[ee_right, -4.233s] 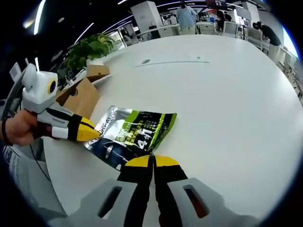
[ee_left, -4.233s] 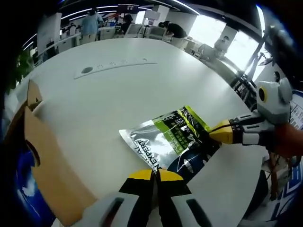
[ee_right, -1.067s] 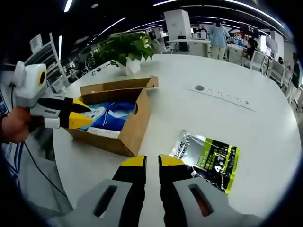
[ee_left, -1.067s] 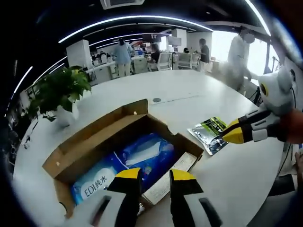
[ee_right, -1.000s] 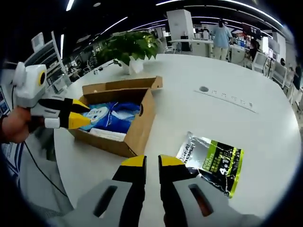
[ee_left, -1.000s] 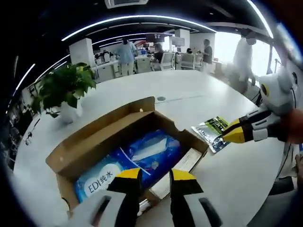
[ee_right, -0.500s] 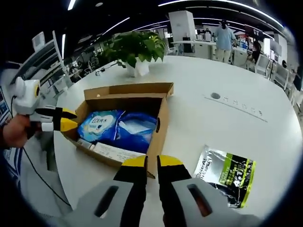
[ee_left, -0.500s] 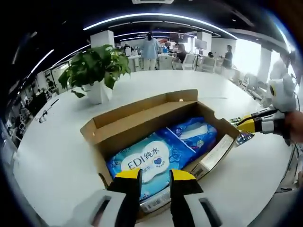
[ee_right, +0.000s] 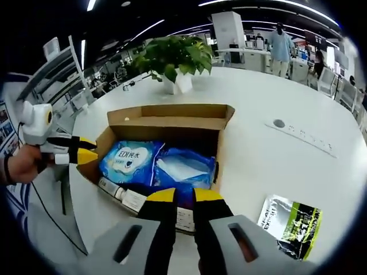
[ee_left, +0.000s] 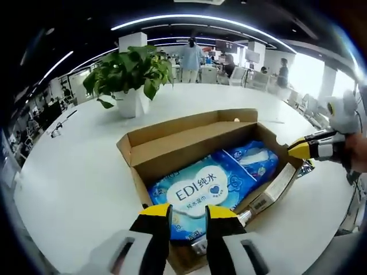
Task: Operate the shoe box by opening the lid, removing the specified soft item, and placing it in the target area until the item is outside and the box remains undamaged.
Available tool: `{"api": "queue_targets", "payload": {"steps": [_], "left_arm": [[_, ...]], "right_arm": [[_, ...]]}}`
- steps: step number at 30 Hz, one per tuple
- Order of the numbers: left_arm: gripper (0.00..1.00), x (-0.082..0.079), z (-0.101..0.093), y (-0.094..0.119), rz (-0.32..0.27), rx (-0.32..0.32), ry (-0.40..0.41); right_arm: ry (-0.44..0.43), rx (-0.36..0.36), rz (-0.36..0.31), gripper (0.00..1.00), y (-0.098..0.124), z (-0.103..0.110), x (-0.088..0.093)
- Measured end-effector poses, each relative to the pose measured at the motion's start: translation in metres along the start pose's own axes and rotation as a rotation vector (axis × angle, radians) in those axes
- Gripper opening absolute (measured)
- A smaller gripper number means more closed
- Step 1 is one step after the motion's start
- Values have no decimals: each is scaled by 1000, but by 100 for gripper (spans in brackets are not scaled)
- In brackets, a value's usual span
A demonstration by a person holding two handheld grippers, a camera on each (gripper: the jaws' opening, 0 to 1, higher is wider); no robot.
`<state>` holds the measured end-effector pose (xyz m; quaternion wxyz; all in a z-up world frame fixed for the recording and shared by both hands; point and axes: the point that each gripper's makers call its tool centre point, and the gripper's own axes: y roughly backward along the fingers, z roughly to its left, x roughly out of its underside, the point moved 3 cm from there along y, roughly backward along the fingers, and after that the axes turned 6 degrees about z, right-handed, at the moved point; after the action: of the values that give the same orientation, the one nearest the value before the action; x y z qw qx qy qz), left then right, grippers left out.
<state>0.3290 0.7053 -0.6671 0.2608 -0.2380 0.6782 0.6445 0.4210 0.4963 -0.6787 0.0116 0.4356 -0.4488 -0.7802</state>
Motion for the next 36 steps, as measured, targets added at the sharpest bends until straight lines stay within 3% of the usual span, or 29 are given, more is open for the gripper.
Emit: {"api": "queue_targets", "payload": {"steps": [9, 19, 26, 36], "left_arm": [[23, 1, 15, 1, -15, -5, 35], [23, 10, 23, -1, -20, -2, 70], [23, 11, 29, -2, -24, -5, 87], [23, 9, 30, -3, -34, -3, 89]], "right_arm": [[57, -78, 31, 9, -35, 30, -19], [93, -131, 104, 10, -69, 53, -14], [103, -121, 142, 11, -80, 55, -5], [122, -101, 147, 11, -80, 48, -3]]}}
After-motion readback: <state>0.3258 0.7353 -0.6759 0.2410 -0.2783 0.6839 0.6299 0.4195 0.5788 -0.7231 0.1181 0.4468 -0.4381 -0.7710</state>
